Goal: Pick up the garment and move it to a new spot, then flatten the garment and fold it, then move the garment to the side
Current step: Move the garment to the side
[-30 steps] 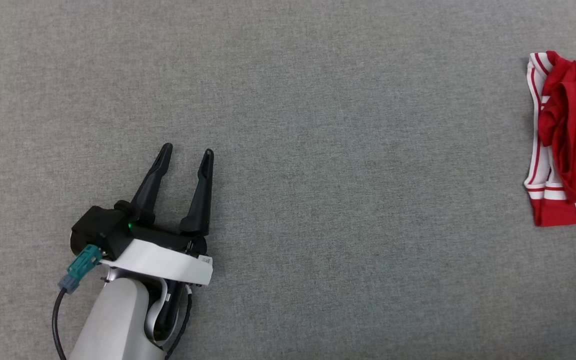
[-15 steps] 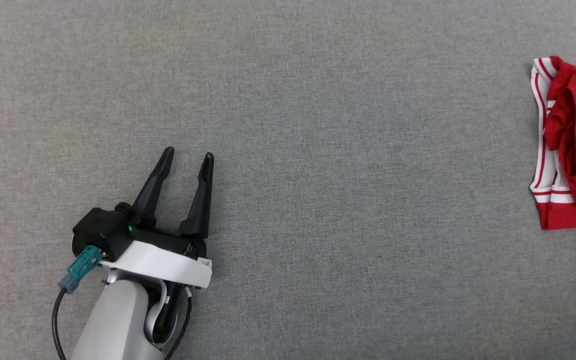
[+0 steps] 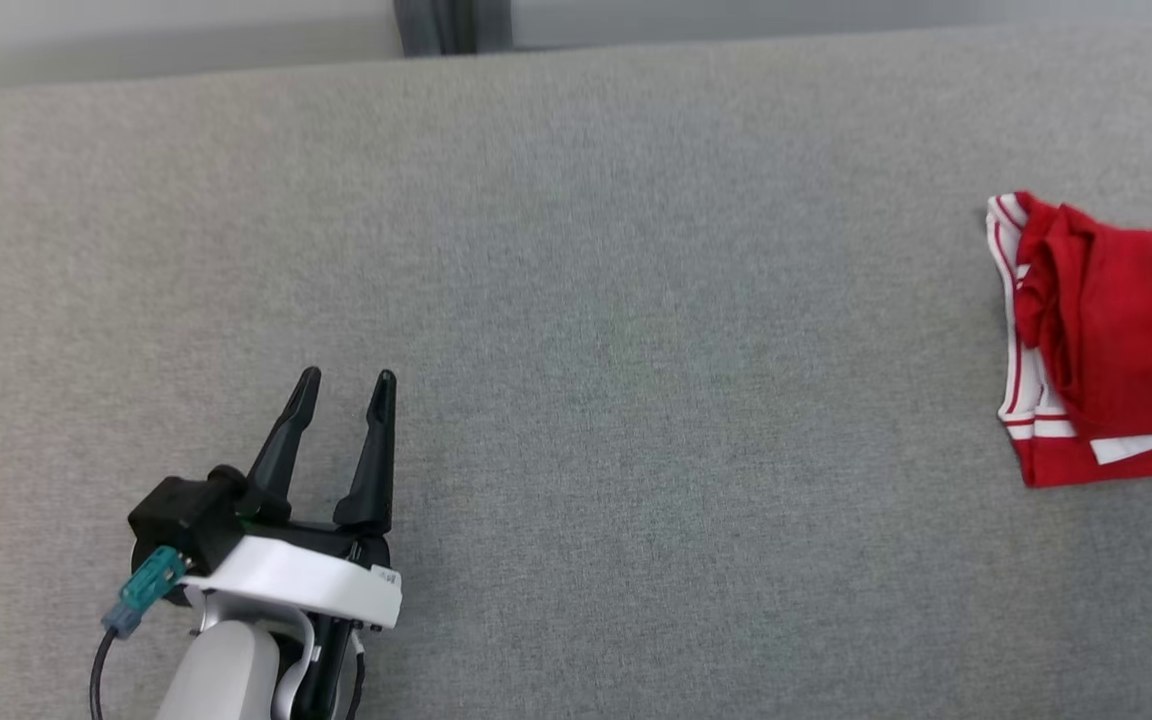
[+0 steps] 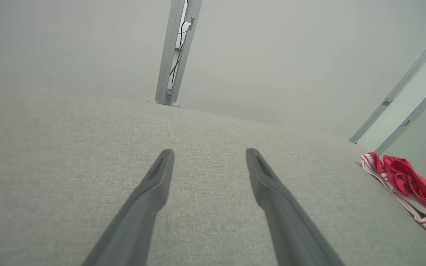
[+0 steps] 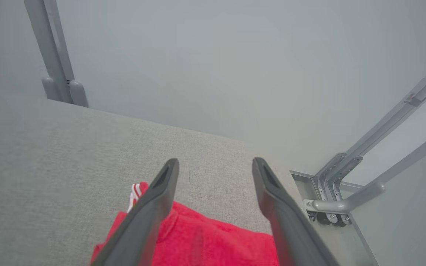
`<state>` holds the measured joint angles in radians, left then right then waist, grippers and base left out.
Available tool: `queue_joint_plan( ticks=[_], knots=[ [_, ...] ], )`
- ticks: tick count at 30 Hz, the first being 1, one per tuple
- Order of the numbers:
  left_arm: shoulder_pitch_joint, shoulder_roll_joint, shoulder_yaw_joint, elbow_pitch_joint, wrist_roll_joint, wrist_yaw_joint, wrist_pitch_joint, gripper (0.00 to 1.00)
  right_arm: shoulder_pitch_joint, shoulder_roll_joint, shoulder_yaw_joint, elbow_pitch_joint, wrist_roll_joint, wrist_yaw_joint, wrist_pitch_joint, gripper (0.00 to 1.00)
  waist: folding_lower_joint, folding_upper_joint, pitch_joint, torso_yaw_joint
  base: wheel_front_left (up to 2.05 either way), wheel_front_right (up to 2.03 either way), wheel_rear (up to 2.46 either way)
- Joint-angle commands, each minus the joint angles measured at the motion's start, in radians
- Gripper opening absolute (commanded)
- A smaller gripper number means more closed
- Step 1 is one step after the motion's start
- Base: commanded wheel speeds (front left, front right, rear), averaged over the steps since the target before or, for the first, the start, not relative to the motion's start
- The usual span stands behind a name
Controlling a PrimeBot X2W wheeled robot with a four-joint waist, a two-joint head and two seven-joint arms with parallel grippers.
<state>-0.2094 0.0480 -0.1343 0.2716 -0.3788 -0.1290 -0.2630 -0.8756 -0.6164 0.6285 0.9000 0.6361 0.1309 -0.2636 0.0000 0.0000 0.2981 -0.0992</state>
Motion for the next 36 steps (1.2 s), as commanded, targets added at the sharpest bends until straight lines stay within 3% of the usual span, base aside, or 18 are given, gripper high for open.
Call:
queue_joint_plan(
  ticks=[1, 8, 13, 17, 25, 33, 36],
  knots=[
    [0.011, 0.005, 0.009, -0.006, -0.005, 0.006, -0.001, 1.0, 0.03, 0.009, -0.017, -0.03, 0.014, 0.0, -0.002, 1.0, 0.0, 0.0, -0.052, 0.01, 0.0, 0.0, 0.0],
    [0.061, 0.005, 0.051, -0.04, -0.008, 0.021, -0.001, 1.0, 0.246, 0.126, -0.109, -0.299, 0.076, 0.0, -0.001, 1.0, 0.0, 0.0, -0.151, 0.052, 0.0, 0.0, 0.0],
    [0.099, 0.005, 0.073, -0.055, -0.01, 0.027, -0.001, 1.0, 0.4, 0.202, -0.172, -0.438, 0.047, 0.0, -0.001, 1.0, 0.0, 0.0, -0.208, 0.093, 0.0, 0.0, 0.0],
    [0.141, 0.005, 0.085, -0.059, -0.009, 0.033, -0.001, 1.0, 0.502, 0.276, -0.23, -0.496, 0.012, 0.0, -0.001, 1.0, 0.0, 0.0, -0.255, 0.12, 0.0, 0.0, 0.0],
    [0.195, 0.005, 0.075, -0.07, -0.007, 0.035, -0.001, 1.0, 0.648, 0.365, -0.318, -0.575, -0.095, 0.0, -0.001, 1.0, 0.0, 0.0, -0.301, 0.16, 0.0, 0.0, 0.0],
    [0.229, 0.005, 0.062, -0.071, 0.02, 0.046, -0.001, 1.0, 0.767, 0.483, -0.419, -0.618, -0.199, 0.0, -0.001, 1.0, 0.0, 0.0, -0.321, 0.166, 0.0, 0.0, 0.0],
    [0.241, 0.005, 0.059, -0.073, 0.028, 0.054, -0.001, 1.0, 0.792, 0.499, -0.42, -0.625, -0.241, 0.0, -0.001, 1.0, 0.0, 0.0, -0.327, 0.16, 0.0, 0.0, 0.0]
  ],
)
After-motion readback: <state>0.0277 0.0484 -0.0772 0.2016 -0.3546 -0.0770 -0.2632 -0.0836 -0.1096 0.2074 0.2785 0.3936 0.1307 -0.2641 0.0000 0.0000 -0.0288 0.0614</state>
